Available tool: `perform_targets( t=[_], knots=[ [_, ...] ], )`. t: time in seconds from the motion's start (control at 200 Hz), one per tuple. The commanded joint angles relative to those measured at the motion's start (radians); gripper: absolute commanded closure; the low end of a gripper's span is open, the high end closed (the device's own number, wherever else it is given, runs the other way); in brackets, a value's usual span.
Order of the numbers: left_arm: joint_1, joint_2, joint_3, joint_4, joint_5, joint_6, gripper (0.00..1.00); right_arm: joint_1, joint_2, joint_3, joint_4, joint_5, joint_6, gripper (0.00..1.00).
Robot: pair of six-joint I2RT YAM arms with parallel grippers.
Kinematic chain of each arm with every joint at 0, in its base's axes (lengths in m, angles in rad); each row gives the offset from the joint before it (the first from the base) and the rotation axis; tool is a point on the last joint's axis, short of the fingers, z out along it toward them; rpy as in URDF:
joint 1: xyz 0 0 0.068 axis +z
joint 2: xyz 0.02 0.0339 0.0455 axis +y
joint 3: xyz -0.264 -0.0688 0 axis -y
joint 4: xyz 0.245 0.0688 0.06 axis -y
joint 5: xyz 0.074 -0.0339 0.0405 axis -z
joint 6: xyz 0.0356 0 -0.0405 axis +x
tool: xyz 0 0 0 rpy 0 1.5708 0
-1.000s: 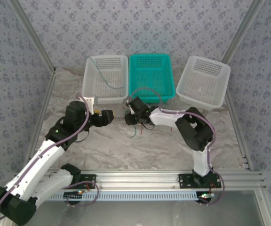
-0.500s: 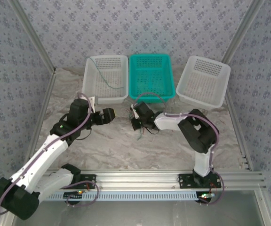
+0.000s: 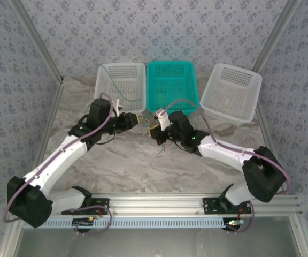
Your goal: Untangle the cables
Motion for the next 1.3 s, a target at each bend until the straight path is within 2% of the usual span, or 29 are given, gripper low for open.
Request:
perform_targets(
  t=[0.0, 0.065, 0.21, 0.345, 0.43, 0.47, 0.55, 0.625, 0.764, 0.874, 0.984, 1.294],
  knots=[
    [-0.026, 0.037, 0.066, -0.003, 0.005, -0.014, 0.74, 0.045, -0.037, -0.014, -0.041, 0.117, -0.102, 0.96],
    [-0.036, 0.057, 0.069, 0.002, -0.008, -0.022, 0.75, 0.079, -0.047, -0.022, -0.045, 0.222, -0.154, 0.96],
    [-0.051, 0.096, 0.086, -0.042, -0.073, 0.008, 0.74, 0.147, -0.058, -0.025, -0.042, 0.337, -0.245, 0.97],
    [-0.053, 0.111, 0.092, -0.078, -0.115, 0.021, 0.6, 0.179, -0.072, -0.023, -0.027, 0.394, -0.266, 0.97],
    [-0.054, 0.112, 0.092, -0.098, -0.138, 0.044, 0.58, 0.194, -0.078, -0.024, -0.017, 0.442, -0.285, 0.97],
    [-0.054, 0.115, 0.094, -0.102, -0.126, 0.067, 0.61, 0.201, -0.081, -0.026, -0.019, 0.459, -0.286, 0.97],
    [-0.059, 0.137, 0.105, -0.103, -0.041, 0.134, 0.66, 0.205, -0.092, -0.032, -0.012, 0.449, -0.302, 0.98],
    [-0.07, 0.155, 0.119, -0.108, 0.031, 0.191, 0.67, 0.198, -0.105, -0.037, -0.01, 0.421, -0.297, 0.99],
    [-0.075, 0.172, 0.112, -0.1, 0.026, 0.19, 0.66, 0.192, -0.121, -0.037, -0.008, 0.379, -0.284, 1.0],
    [-0.075, 0.183, 0.107, -0.074, 0.021, 0.159, 0.52, 0.188, -0.118, -0.034, -0.008, 0.344, -0.282, 1.0],
    [-0.074, 0.179, 0.098, -0.032, 0.025, 0.133, 0.51, 0.19, -0.114, -0.032, -0.021, 0.34, -0.282, 1.0],
    [-0.074, 0.144, 0.112, -0.042, 0.0, 0.136, 0.93, 0.176, -0.093, -0.034, -0.052, 0.366, -0.271, 0.99]
  ],
)
